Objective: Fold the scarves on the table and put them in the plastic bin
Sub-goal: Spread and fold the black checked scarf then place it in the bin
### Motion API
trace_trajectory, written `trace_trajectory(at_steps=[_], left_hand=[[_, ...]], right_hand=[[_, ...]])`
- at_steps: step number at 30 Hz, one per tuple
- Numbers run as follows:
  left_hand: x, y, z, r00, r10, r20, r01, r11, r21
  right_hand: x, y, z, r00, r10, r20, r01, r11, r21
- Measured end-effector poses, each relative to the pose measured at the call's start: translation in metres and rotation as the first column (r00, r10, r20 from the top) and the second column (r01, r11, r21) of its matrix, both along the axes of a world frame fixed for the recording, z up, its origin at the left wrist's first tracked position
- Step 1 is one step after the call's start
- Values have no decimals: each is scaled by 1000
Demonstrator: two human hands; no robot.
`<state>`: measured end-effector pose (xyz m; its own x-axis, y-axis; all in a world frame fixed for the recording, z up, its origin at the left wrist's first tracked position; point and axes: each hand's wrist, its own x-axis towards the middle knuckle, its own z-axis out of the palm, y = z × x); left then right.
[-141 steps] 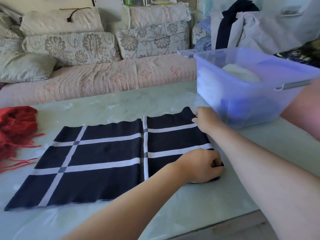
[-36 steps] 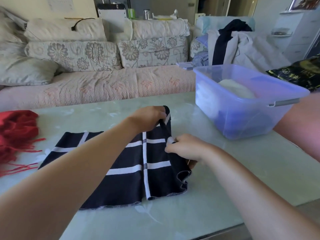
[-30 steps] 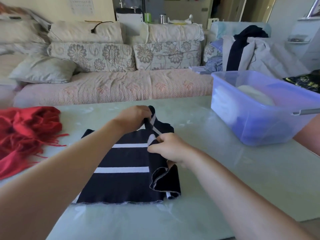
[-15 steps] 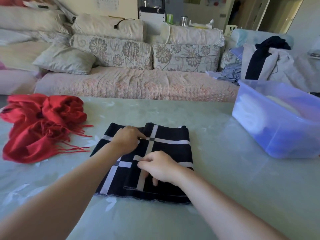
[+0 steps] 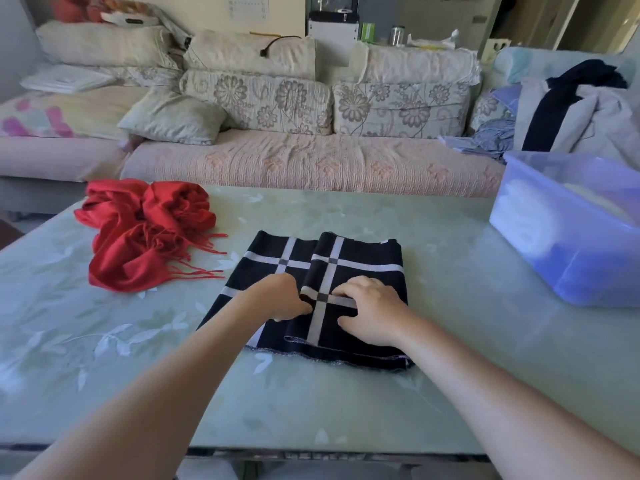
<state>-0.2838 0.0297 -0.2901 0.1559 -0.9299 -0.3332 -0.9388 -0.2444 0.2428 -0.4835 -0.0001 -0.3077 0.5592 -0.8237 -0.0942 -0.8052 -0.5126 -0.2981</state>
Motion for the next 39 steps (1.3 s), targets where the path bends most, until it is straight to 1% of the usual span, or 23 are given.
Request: trace_trajectory(at_steps=[1,2,3,4,5,6,8,10,12,15,17,19,21,22,24,26,28,30,32,33,35,37,39], left_hand=[[-1,5,5,999,14,-43,-15,1000,-7],[-2,9,11,990,46,-137,-48,999,-12],[-2,13,14,957,97,-273,-98,995,8],[-3,18,18,903,155,-400,-141,988,64],[-2,24,21,866,191,-463,-152,981,121],[0,28,21,878,185,-441,-129,979,156],[4,34,13,963,101,-251,-48,977,207],[6,35,4,994,25,-110,1,973,229],[8,29,1,999,3,-37,2,990,142],[6,24,2,995,-42,88,42,999,1],[4,21,-2,989,-68,135,81,992,-93],[6,17,-11,964,-169,207,202,968,-149],[12,12,-22,941,-268,206,299,945,-134],[16,11,-29,933,-302,195,329,936,-128],[22,9,-42,928,-327,178,350,928,-124],[26,7,-48,931,-328,158,347,931,-116],[29,4,-50,929,-335,156,354,928,-118],[31,2,-49,933,-335,132,350,929,-120],[34,-1,-44,942,-323,90,334,928,-166],[36,-3,-41,948,-312,63,318,926,-203],[42,-5,-36,961,-276,16,269,923,-275],[50,-3,-34,977,-213,30,211,924,-318],[60,2,-35,988,-132,75,150,928,-340]], right_hand=[[0,0,0,1000,-4,12,4,1000,-5],[0,0,0,999,-4,34,4,1000,-7],[0,-2,0,998,-3,59,3,1000,-7],[1,-3,1,996,1,87,0,1000,-10],[2,-5,1,993,-3,115,4,1000,-3],[3,-6,1,990,-11,139,9,1000,11],[6,-9,1,989,-18,149,12,999,36],[9,-15,-2,996,-31,78,29,999,15],[15,-23,-1,997,-79,-24,77,995,-55],[28,-36,1,987,-130,-91,110,974,-200],[36,-43,-4,986,-103,-133,76,977,-200],[40,-50,-14,982,-61,-180,38,991,-127],[40,-60,-23,983,-58,-172,45,996,-82],[38,-67,-27,983,-91,-158,79,993,-84],[35,-82,-30,961,-235,-146,222,970,-97],[34,-96,-30,911,-383,-151,379,924,-61],[34,-105,-30,880,-427,-208,425,903,-57],[38,-108,-30,870,-411,-272,399,912,-98],[45,-108,-27,880,-381,-283,362,924,-119],[51,-108,-25,899,-348,-265,321,937,-141],[64,-107,-22,955,-206,-214,163,966,-201],[78,-107,-21,980,-48,-194,18,988,-156],[88,-109,-21,970,-23,-244,1,996,-89]])
